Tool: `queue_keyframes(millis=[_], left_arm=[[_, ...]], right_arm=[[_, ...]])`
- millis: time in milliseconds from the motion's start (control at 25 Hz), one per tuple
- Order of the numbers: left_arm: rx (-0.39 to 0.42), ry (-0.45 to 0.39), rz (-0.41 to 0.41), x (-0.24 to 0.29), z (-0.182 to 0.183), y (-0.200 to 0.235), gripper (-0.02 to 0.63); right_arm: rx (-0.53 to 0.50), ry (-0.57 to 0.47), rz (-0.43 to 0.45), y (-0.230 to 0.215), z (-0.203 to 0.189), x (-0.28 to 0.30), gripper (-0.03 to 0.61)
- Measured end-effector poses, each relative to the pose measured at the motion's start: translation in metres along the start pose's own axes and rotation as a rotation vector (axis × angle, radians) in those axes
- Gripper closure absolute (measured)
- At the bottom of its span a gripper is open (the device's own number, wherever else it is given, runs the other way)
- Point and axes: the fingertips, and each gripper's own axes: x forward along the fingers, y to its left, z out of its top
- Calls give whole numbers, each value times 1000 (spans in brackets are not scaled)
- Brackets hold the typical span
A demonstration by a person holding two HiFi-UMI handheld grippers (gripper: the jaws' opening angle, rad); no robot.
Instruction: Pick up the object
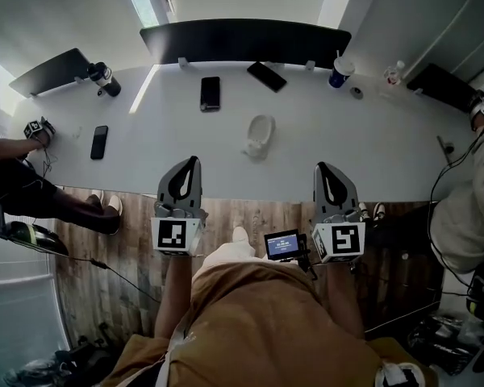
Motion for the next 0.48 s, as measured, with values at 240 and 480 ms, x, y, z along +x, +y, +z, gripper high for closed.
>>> queue_keyframes(millis=[240,480], left_arm=[[-44,50,-11,23,-26,14,609],[-51,82,-10,56,-42,16,609]], right_arm=[[-9,-62,34,13,-1,20,569],[-19,-16,55,0,-14,46,569]])
